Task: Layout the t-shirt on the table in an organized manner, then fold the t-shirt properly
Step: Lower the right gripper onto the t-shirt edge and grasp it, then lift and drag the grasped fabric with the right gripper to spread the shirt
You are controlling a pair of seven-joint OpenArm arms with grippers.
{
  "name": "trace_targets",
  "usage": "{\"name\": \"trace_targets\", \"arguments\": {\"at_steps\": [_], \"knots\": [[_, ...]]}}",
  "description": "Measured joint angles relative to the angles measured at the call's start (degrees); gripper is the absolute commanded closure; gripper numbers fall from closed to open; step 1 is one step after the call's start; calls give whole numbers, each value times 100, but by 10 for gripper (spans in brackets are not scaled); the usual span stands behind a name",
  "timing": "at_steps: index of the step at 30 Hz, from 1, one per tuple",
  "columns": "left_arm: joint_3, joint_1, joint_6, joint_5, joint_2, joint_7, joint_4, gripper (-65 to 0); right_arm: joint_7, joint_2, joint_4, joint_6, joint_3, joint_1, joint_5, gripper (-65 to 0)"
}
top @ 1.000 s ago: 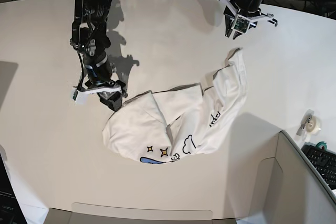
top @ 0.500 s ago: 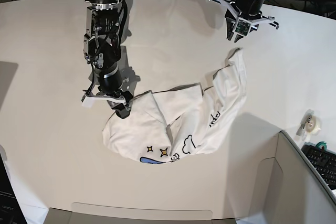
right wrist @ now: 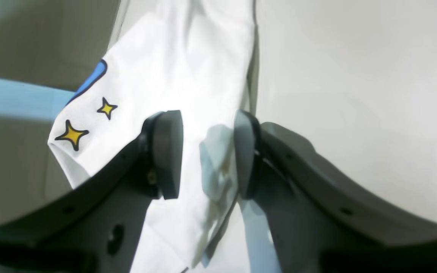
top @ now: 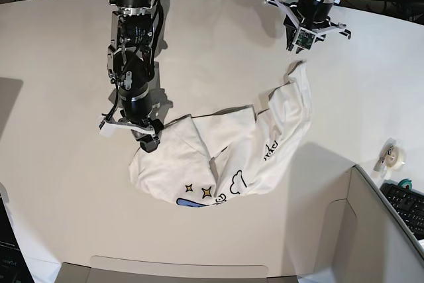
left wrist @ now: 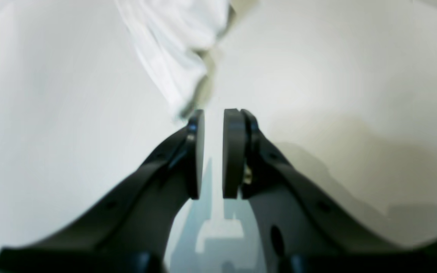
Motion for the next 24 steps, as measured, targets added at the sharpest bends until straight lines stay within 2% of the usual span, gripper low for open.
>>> {"name": "trace_targets", "arguments": {"at_steps": [3, 6, 12, 22, 24], "knots": [[2, -9, 7, 2, -2, -2, 0, -92, -59, -11, 15, -293, 87, 37, 98, -227], [2, -13, 26, 2, -2, -4, 0, -92, -70, -11, 7, -450, 101, 98, 111, -227], [2, -4, 26, 2, -2, -4, 0, -92, -79, -26, -190, -1215, 90, 415, 94, -227], [2, -7, 24, 2, -2, -4, 0, -92, -103, -4, -227, -1257, 72, 516, 83, -226], [2, -17, 26, 2, -2, -4, 0, -92, -44, 28, -219, -1268, -101, 479, 76, -226]]}}
